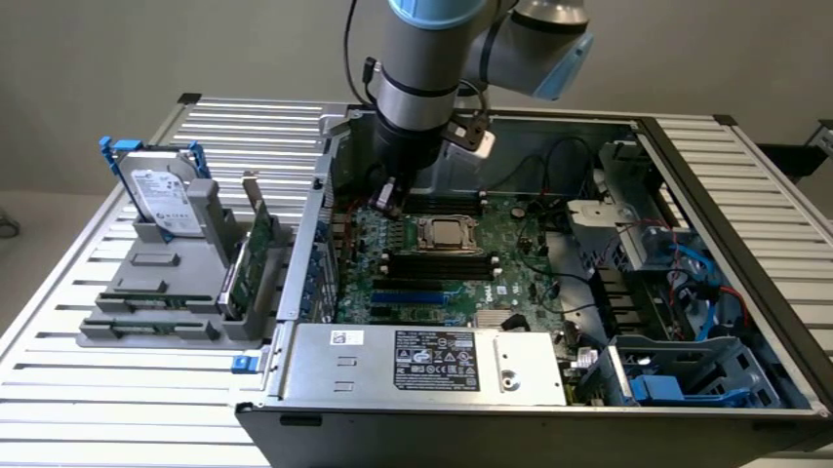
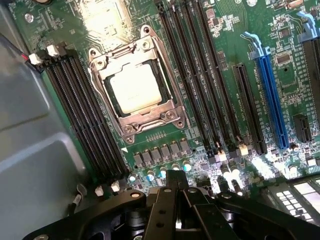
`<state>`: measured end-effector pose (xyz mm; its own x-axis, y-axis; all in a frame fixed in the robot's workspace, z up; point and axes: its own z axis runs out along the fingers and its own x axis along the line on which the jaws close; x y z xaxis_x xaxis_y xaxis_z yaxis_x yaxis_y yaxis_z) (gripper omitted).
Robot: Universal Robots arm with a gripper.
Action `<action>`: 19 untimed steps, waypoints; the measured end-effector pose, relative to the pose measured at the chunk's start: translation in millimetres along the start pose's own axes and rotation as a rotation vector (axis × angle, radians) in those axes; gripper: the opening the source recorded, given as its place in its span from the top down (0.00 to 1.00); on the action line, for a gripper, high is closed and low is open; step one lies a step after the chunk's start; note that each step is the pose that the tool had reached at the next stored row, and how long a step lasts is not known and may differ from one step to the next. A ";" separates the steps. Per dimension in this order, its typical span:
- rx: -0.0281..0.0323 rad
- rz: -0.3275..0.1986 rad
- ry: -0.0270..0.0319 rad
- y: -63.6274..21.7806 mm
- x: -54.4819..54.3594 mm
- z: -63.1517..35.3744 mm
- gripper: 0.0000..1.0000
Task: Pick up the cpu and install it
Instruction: 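Install the first cpu locking lever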
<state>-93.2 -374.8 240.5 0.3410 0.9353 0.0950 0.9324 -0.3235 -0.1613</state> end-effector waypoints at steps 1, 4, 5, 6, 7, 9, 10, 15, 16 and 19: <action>0.0013 -0.013 -0.0022 0.2 0.1 0.0 0.89; 0.0060 -0.062 -0.0102 0.2 0.1 0.0 0.89; 0.0078 -0.080 -0.0133 0.2 0.1 -0.1 0.89; 0.0094 -0.098 -0.0161 0.2 0.1 0.0 0.89; 0.0112 -0.116 -0.0190 0.2 0.1 0.0 0.89; 0.0140 -0.147 -0.0246 0.3 0.1 0.2 0.89; 0.0149 -0.157 -0.0267 0.3 0.1 0.3 0.89; 0.0163 -0.183 -0.0354 0.5 0.0 1.2 0.89; 0.0163 -0.185 -0.0370 0.6 0.0 1.5 0.89; 0.0156 -0.192 -0.0432 1.0 0.1 1.9 0.89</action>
<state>-92.4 -374.8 238.5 0.1510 0.9850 0.0833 0.9777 -0.1364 -0.1595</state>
